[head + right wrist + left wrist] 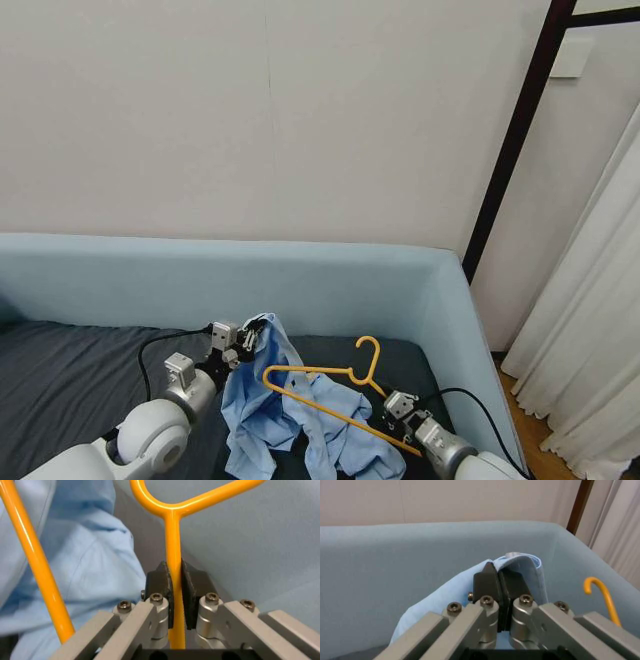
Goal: Pick up the clothes from the sofa and hang them on the clothes hanger.
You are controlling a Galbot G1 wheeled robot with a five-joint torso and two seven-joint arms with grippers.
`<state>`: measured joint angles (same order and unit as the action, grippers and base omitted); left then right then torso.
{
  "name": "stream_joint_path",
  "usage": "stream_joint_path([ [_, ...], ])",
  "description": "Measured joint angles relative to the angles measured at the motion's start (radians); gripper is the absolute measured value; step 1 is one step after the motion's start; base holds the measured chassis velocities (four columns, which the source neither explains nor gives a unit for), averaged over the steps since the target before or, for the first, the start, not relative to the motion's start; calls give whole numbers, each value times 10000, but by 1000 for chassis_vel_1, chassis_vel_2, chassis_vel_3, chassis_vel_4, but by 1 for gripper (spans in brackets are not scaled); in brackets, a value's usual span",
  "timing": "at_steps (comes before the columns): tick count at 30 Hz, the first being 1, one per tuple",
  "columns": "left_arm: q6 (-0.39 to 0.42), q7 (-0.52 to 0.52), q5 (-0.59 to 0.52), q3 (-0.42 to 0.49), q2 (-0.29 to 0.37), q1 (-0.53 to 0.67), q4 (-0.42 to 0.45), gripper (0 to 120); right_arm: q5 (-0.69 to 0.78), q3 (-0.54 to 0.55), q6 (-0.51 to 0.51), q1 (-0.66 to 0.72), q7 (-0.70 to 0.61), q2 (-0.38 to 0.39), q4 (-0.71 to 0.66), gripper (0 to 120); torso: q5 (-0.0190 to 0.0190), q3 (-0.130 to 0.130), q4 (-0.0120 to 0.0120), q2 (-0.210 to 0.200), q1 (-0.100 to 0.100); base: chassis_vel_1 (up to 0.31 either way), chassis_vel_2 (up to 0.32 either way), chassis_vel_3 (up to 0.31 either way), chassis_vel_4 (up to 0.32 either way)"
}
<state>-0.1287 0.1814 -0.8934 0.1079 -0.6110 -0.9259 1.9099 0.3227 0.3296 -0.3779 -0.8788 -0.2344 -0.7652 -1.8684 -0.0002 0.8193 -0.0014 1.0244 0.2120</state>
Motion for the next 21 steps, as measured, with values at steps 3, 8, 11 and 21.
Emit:
stream_joint_path([
  [3,3,5,48,-7,7,-73,34,0,276,232,-174,312,-139,-225,74,4,0,0,1,0,0,0,0,0,0],
  [8,1,12,148,-46,-11,-120,-9,0,490,623,-368,893,-311,-468,280,4,0,0,-2,0,1,0,0,0,0],
  [11,-20,8,176,-89,-14,-158,-14,0,453,674,-351,1079,-343,-487,537,4,0,0,-1,0,1,0,0,0,0],
  [21,-16,-13,250,92,-81,-123,154,0,440,672,-501,1669,-888,-736,1009,4,1,0,-1,0,0,0,0,0,0],
])
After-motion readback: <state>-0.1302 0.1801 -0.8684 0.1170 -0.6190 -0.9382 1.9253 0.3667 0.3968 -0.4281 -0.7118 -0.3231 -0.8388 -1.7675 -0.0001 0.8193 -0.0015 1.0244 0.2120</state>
